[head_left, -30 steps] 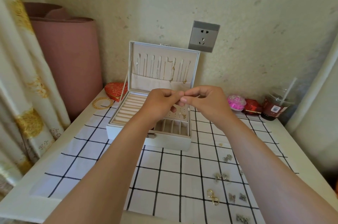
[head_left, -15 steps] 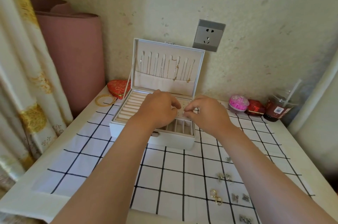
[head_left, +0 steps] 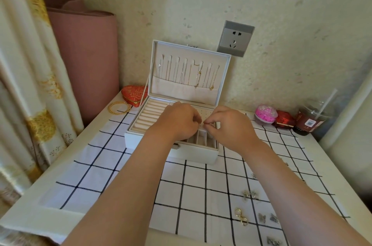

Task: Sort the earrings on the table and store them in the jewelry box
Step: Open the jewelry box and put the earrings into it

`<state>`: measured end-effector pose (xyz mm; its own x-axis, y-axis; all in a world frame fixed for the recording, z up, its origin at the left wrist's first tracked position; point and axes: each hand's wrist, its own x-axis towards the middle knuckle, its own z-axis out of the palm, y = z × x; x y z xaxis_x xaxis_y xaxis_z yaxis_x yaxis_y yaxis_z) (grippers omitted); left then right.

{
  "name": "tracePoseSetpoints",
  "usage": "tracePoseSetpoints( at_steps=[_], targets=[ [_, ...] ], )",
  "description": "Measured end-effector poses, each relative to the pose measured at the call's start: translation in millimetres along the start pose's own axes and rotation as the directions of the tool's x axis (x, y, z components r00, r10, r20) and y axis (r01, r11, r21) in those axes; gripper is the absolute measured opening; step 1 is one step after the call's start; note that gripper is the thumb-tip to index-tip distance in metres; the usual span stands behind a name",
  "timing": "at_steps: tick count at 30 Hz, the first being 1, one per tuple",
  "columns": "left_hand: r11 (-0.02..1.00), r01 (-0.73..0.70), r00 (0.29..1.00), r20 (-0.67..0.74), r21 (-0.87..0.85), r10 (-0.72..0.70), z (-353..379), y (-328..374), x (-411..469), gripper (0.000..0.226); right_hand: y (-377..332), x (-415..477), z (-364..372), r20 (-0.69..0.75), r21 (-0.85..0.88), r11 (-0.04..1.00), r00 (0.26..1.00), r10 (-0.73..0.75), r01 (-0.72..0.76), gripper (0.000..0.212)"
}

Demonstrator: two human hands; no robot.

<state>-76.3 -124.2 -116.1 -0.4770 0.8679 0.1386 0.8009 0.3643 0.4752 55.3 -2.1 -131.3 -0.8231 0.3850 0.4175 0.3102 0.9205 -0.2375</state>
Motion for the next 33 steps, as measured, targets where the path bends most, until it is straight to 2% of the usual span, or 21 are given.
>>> tracePoseSetpoints(
  at_steps=[7,11,15,17,22,26,30,33],
  targets=[
    [1.0,0.009,1.0,0.015,-0.025,-0.008,0.5,-0.4,1.2,0.025,2.1,1.1,-0.7,0.002,0.07,0.997,0.999,0.037,-0.037,0.005],
    [0.999,0.021,0.999,0.027,-0.029,-0.02,-3.3,7.7,0.5,0.027,4.3,-1.3,-3.4,0.059,0.125,0.991,0.997,0.043,-0.05,0.006],
    [0.999,0.029,0.999,-0.017,-0.024,-0.03,-2.2,23.0,-1.4,0.027,18.9,-7.0,-22.6,0.026,0.212,0.963,0.986,0.162,-0.164,0.012],
    [0.998,0.031,0.998,-0.047,-0.046,-0.033,-0.4,31.5,-3.4,0.026,32.0,-14.3,-35.2,0.071,0.22,0.945,0.97,0.232,-0.242,0.013],
    [0.998,-0.051,0.998,-0.049,-0.041,0.049,12.5,56.8,-8.4,0.024,62.6,-45.2,-51.7,0.271,0.116,0.918,0.901,0.338,-0.379,0.012],
    [0.985,-0.155,0.988,0.0,0.07,0.156,29.8,76.7,-7.7,0.022,71.9,-62.4,-53.8,0.4,-0.002,0.915,0.839,0.37,-0.403,0.02],
    [0.96,-0.24,0.969,0.099,0.147,0.227,51.9,98.0,-5.1,0.022,78.3,-72.0,-48.9,0.434,-0.032,0.916,0.82,0.374,-0.4,0.016],
    [0.95,-0.25,0.958,0.193,0.189,0.214,66.1,107.8,-2.8,0.024,80.4,-73.9,-48.6,0.429,-0.033,0.924,0.829,0.357,-0.381,0.014]
  ],
)
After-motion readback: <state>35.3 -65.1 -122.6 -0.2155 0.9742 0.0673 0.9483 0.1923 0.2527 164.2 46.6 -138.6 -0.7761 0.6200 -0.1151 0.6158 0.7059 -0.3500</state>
